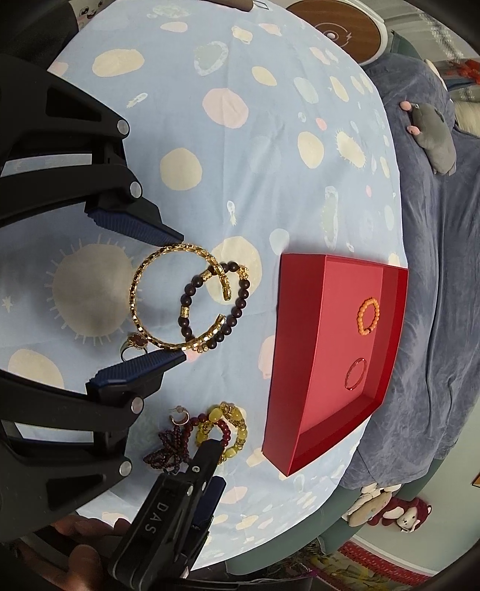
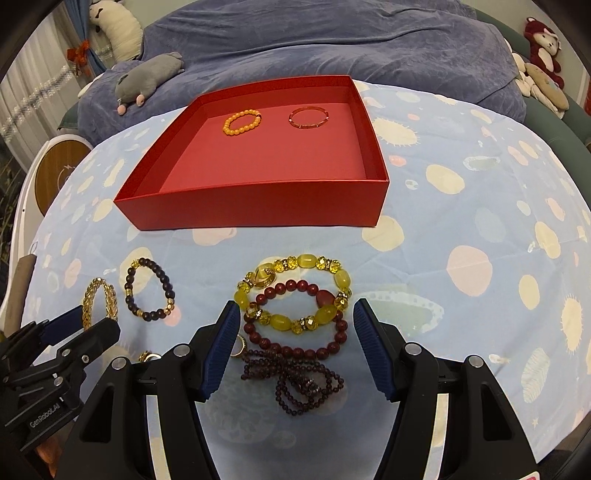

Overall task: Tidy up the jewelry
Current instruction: 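Lift the gold cuff with the left tool while the right tool grasps the yellow-and-gold bead bracelet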

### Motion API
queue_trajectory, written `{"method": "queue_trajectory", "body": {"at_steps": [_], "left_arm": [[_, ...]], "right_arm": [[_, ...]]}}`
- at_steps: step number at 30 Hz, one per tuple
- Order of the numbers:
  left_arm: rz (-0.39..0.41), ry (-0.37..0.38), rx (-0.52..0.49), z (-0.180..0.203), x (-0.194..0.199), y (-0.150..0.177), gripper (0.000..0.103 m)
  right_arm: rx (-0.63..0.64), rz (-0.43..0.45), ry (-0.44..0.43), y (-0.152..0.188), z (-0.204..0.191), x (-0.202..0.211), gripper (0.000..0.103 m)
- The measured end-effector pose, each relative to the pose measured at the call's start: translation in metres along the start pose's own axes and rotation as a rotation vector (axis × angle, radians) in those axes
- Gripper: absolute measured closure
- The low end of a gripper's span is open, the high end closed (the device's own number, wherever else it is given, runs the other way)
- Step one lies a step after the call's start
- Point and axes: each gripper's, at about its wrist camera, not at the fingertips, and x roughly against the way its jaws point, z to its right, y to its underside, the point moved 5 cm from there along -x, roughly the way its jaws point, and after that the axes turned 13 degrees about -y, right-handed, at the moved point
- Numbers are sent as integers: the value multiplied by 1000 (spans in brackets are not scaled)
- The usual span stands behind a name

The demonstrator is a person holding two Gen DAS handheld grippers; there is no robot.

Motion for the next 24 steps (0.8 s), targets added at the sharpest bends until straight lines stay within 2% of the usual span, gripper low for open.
{"method": "queue_trajectory", "body": {"at_steps": [4, 16, 18, 24], "left_arm": [[-5, 2, 9, -2, -3, -1, 48], [-13, 18, 11, 4, -9, -4, 48], [-16, 18, 12, 4, -11, -4, 48], [-27, 20, 15, 4, -14, -4, 48]], "right_arm": [[-31, -2, 16, -4, 15, -4, 44], [-76, -9, 1, -15, 34, -20, 77], [-78, -24, -8, -15, 34, -23, 88], [-57, -17, 1, -12, 33, -23, 89]]}}
